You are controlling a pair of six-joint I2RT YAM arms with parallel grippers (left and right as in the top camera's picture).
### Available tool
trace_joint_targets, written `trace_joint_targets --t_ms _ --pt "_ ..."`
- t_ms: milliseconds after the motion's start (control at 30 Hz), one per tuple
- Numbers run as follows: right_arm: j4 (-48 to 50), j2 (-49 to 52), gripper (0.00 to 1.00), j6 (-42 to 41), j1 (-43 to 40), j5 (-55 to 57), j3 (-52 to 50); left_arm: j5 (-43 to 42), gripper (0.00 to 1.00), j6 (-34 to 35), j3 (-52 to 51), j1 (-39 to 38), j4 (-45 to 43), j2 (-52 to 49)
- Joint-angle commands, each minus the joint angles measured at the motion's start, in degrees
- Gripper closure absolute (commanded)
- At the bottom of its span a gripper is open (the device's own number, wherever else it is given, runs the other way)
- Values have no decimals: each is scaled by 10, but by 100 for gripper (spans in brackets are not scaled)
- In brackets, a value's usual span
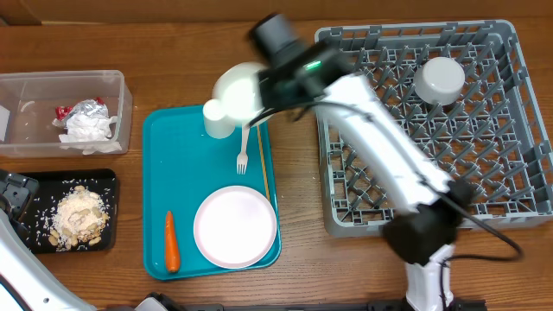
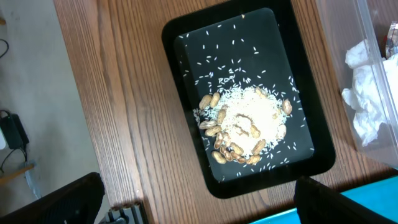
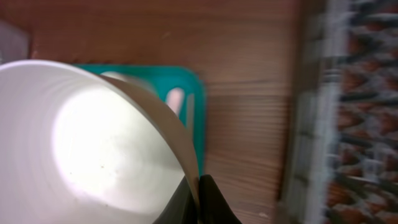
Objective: Sort waste into correct bins and load items into the dishwasher rack
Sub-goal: 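Lift the white bowl and carry it right over the rack, then lower the white bowl into the rack's right side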
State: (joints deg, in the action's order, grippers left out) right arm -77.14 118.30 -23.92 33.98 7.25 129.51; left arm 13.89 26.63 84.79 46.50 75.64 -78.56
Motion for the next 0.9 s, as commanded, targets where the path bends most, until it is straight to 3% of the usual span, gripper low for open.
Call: trace_joint_targets --t_ms 0,433,667,867 --pt "-20 -66 96 1 -72 81 23 -2 0 6 12 1 0 -2" --pt "-88 -113 96 0 -383 221 21 -2 0 6 12 1 0 -2" --pt "-96 -113 96 -71 -469 329 16 -2 0 6 12 1 0 -2" --pt "-100 -113 96 -138 -492 437 -54 -2 0 6 12 1 0 -2"
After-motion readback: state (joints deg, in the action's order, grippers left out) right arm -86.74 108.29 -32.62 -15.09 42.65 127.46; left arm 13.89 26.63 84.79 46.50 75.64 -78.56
